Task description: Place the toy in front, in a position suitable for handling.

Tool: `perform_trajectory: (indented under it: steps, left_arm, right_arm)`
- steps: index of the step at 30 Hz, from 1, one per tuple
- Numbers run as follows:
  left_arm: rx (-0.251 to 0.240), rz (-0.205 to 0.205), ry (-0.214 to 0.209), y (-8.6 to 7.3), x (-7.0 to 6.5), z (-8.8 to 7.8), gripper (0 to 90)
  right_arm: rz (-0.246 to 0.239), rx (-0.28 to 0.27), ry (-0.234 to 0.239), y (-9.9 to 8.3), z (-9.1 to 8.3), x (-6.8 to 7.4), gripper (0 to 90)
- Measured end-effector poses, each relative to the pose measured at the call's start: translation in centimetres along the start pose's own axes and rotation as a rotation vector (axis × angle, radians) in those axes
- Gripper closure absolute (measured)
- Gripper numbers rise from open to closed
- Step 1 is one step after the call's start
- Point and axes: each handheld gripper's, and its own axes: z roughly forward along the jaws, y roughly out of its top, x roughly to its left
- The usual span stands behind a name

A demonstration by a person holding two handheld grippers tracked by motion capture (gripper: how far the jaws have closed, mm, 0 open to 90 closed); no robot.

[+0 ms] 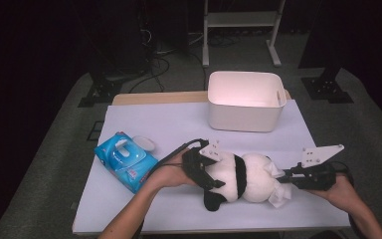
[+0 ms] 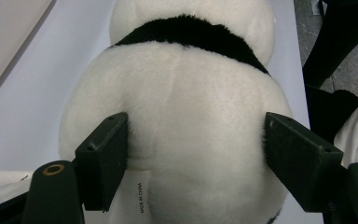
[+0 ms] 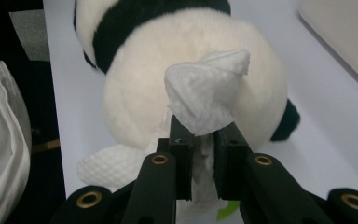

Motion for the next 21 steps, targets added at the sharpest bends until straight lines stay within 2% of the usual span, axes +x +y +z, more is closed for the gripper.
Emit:
perform_trajectory:
  steps: [5, 10, 13, 15, 17, 20, 21]
  left_arm:
    - [0.013, 0.028, 0.003, 0.3, -0.5, 0.1, 24.3]
    - [0.002, 0.025, 0.008, -0.2, -0.6, 0.0, 24.2]
    - [-0.016, 0.025, -0.002, -0.3, -0.4, -0.3, 23.5]
    - [-0.029, 0.014, -0.022, 0.2, -0.2, -0.7, 20.9]
    - [-0.035, 0.013, -0.021, 0.8, 0.1, -1.2, 21.0]
    - [-0.023, 0.022, -0.003, 1.3, 0.3, -1.5, 20.4]
    - [-0.015, 0.006, -0.009, 1.5, 0.6, -1.4, 19.8]
  right_arm:
    - [-0.058, 0.004, 0.024, 2.7, 1.4, 0.1, 79.0]
    - [-0.113, 0.019, 0.056, 5.0, 3.3, 0.1, 79.1]
    - [-0.098, 0.024, 0.062, 4.9, 3.4, 0.2, 79.3]
    - [-0.092, 0.019, 0.06, 4.5, 3.4, 0.3, 79.5]
    - [-0.087, 0.021, 0.056, 4.2, 3.3, 0.6, 79.5]
    - [-0.087, 0.016, 0.063, 3.7, 3.1, 0.9, 79.5]
    - [-0.085, 0.017, 0.067, 3.6, 3.0, 1.0, 79.5]
